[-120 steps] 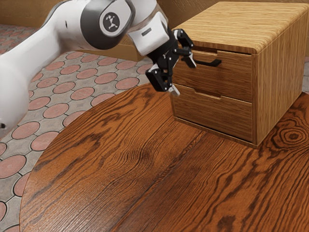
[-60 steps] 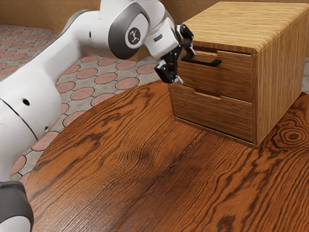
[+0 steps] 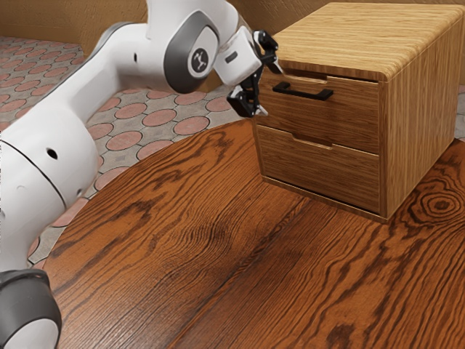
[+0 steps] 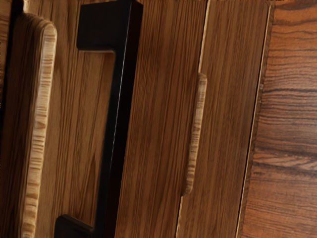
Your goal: Pull the drawer handle with one arm to open the drawer
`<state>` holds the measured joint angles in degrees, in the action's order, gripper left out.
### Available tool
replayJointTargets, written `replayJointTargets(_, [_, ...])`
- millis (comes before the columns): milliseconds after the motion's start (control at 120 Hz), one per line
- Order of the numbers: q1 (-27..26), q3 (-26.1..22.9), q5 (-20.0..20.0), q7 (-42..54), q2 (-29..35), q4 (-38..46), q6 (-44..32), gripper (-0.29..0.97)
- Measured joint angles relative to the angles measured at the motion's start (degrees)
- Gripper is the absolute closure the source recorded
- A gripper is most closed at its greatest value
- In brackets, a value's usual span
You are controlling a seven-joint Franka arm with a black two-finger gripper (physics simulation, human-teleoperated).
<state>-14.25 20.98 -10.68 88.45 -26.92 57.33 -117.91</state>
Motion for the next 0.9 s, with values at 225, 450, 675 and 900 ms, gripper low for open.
replayJointTargets(225, [-0.1, -1.5, -0.4, 0.0, -2.7, -0.7, -1.4, 0.00])
replayJointTargets(450, [0.0, -1.7, -0.5, -0.1, -2.9, -0.6, -2.0, 0.06])
replayJointTargets(675, [0.1, -2.1, -1.5, -0.1, -2.9, -0.6, -1.8, 0.19])
replayJointTargets(900, [0.1, -2.1, -1.8, -0.1, -2.7, -0.6, -0.7, 0.27])
